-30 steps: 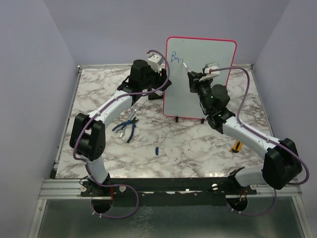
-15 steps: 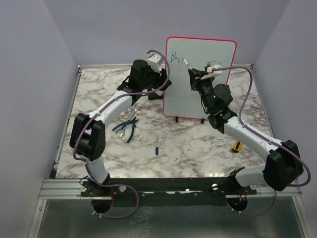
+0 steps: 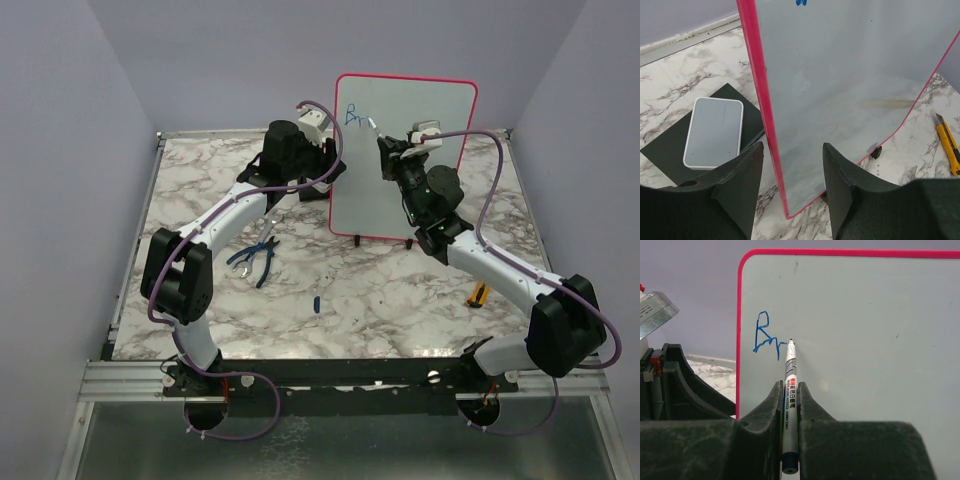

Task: Write a sentence on the whiteboard
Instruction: Pick up the sentence from the whiteboard.

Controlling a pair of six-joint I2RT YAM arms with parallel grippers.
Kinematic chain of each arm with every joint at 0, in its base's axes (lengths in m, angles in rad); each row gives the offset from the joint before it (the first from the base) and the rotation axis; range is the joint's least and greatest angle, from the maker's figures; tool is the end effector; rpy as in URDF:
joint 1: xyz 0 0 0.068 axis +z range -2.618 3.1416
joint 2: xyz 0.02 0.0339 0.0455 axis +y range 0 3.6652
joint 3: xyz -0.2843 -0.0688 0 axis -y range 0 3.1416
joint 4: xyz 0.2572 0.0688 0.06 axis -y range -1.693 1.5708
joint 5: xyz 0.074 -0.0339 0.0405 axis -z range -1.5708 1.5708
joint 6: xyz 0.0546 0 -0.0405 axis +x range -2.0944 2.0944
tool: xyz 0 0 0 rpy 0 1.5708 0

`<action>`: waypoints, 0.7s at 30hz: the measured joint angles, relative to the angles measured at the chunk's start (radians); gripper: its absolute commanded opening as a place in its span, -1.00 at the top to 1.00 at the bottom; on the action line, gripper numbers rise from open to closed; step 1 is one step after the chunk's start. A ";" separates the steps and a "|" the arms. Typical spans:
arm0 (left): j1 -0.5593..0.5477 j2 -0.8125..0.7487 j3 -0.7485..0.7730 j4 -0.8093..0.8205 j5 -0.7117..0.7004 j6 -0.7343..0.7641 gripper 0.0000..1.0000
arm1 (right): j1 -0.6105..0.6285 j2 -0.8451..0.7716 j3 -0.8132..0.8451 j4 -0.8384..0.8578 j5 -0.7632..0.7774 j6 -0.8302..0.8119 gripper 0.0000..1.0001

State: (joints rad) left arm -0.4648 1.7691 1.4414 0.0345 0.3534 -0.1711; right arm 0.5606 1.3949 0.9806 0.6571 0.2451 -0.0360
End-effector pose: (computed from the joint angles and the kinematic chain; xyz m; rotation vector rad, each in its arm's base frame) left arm 0.4016 -0.2225 0.3301 0.5273 1.8429 -0.7635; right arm 0.3061 0.1765 0.3753 -0.1900 1.3272 0.2813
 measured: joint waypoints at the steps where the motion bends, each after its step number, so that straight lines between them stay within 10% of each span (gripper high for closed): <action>1: 0.000 0.000 0.000 0.000 0.000 0.000 -0.04 | 0.000 0.001 0.000 0.000 0.002 -0.001 0.99; 21: 0.000 0.000 0.000 0.000 0.000 0.000 -0.04 | 0.000 0.022 0.015 0.014 0.031 -0.012 0.99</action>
State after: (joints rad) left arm -0.4648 1.7691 1.4414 0.0345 0.3538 -0.1711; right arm 0.5606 1.4166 0.9958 0.6712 0.2760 -0.0479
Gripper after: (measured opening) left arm 0.522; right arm 0.093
